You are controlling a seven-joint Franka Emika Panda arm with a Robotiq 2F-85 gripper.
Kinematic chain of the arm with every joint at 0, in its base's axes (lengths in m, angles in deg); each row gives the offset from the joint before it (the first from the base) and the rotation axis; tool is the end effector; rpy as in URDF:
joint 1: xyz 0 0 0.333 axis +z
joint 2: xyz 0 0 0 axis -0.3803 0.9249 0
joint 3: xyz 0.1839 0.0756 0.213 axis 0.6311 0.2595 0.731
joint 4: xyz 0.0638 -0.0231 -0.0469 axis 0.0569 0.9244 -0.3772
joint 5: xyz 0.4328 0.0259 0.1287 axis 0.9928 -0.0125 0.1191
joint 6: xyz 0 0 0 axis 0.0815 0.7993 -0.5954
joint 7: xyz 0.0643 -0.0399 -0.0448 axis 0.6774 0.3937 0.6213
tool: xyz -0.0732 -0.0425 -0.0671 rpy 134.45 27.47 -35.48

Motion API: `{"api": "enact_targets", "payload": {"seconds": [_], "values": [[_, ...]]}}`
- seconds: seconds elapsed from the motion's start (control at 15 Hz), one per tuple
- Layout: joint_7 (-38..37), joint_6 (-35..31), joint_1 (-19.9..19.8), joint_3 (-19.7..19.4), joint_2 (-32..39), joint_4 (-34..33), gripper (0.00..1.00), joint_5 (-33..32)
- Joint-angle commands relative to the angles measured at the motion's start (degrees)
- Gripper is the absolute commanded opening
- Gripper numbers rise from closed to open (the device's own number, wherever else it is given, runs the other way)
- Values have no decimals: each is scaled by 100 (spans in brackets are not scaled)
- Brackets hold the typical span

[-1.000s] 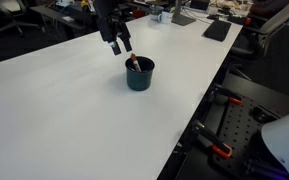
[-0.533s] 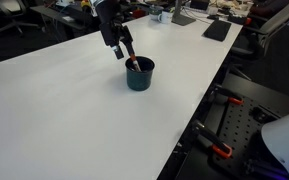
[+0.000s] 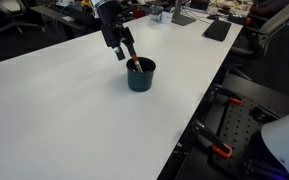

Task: Move the marker to the table

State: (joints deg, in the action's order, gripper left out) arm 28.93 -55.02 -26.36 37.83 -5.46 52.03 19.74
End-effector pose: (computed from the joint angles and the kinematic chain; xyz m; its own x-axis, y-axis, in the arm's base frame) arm 0.6242 0.0115 0.1244 0.7566 0.4170 -0.5037 0.2624 -0.8992 -0.3503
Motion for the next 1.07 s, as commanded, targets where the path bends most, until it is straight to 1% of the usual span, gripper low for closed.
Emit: {"api": "enact_targets", "payload": {"seconds": [0.0, 0.47, 0.87, 0.93, 1.0], "values": [[-134, -93, -24, 20, -289, 338, 100, 50], [-326, -153, -21, -41, -650, 795, 100, 49], [-326, -131, -43, -43, -663, 893, 100, 83], [-311, -125, -46, -38, -654, 892, 94, 84], [-313, -129, -48, -38, -648, 891, 74, 84]]}}
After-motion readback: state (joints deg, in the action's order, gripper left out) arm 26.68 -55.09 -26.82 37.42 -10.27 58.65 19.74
